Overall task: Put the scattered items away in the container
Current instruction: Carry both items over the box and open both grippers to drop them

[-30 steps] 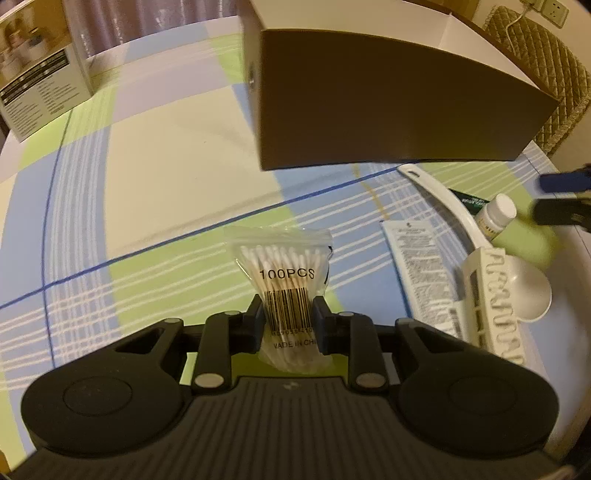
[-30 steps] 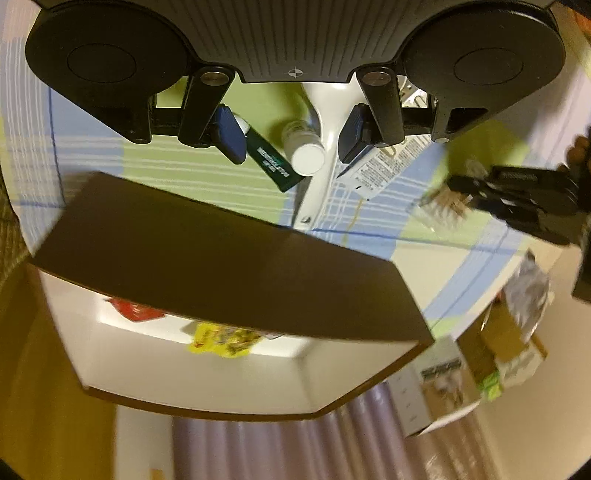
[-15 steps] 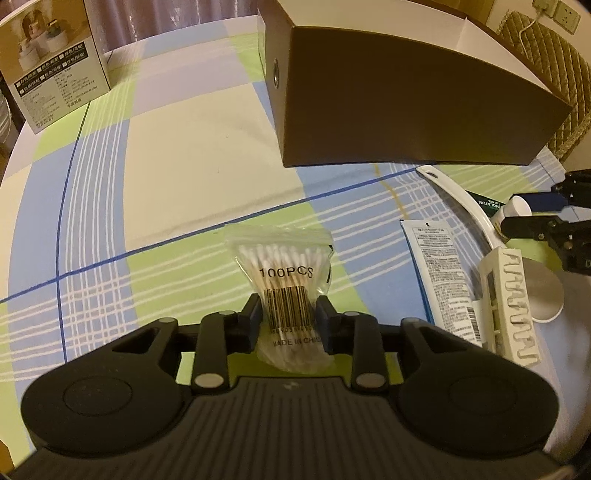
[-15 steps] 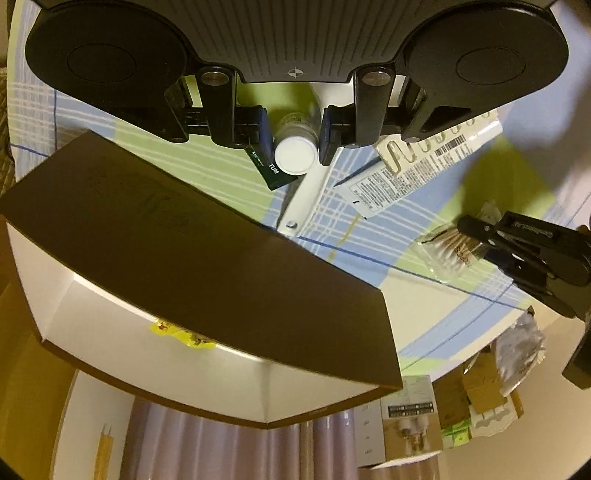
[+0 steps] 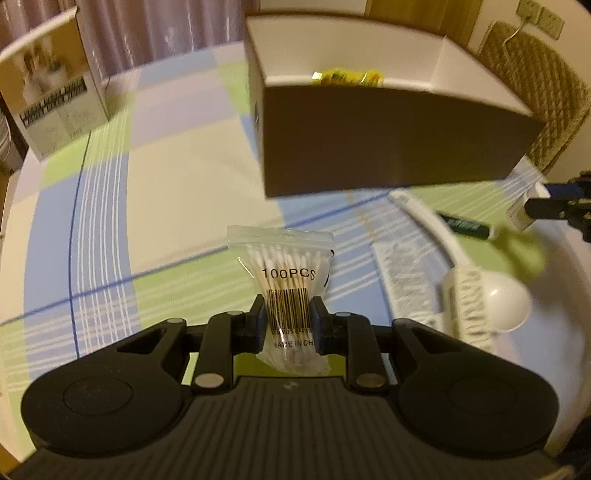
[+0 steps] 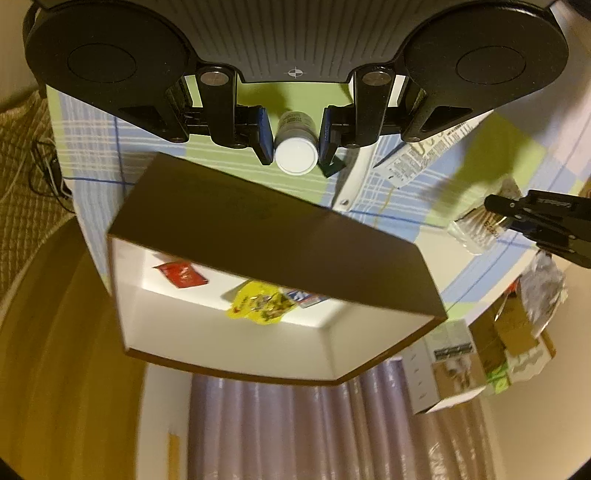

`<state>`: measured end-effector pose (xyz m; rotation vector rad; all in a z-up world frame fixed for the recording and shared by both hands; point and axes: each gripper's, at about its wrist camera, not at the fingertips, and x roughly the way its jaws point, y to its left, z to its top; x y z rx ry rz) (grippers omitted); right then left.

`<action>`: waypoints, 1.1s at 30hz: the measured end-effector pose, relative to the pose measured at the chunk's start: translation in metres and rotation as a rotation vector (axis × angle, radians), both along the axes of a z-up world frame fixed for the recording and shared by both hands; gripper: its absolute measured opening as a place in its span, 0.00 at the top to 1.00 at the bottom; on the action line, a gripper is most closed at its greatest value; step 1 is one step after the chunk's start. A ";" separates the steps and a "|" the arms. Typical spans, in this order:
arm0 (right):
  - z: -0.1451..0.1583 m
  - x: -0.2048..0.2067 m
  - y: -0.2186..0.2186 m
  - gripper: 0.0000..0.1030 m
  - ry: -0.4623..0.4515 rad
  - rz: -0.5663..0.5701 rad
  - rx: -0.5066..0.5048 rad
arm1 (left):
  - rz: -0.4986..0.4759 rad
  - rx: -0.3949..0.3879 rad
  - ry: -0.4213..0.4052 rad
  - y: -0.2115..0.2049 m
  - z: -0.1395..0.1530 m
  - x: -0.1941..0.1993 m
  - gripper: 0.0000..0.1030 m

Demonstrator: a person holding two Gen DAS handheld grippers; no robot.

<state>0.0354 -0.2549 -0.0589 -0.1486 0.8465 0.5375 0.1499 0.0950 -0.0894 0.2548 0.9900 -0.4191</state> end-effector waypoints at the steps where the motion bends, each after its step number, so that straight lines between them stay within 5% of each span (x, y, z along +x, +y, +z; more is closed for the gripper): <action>1: 0.003 0.001 -0.003 0.72 -0.003 -0.005 0.003 | -0.006 -0.002 -0.013 -0.002 0.006 -0.001 0.81; 19: 0.057 0.030 -0.045 0.72 -0.051 -0.082 0.103 | -0.121 -0.083 -0.166 -0.036 0.078 0.009 0.81; 28: 0.079 0.069 -0.051 0.72 -0.112 -0.072 0.119 | -0.180 -0.065 -0.227 -0.060 0.099 0.047 0.81; 33: 0.075 0.104 -0.046 0.72 -0.089 -0.043 0.096 | -0.156 -0.067 -0.192 -0.074 0.101 0.087 0.81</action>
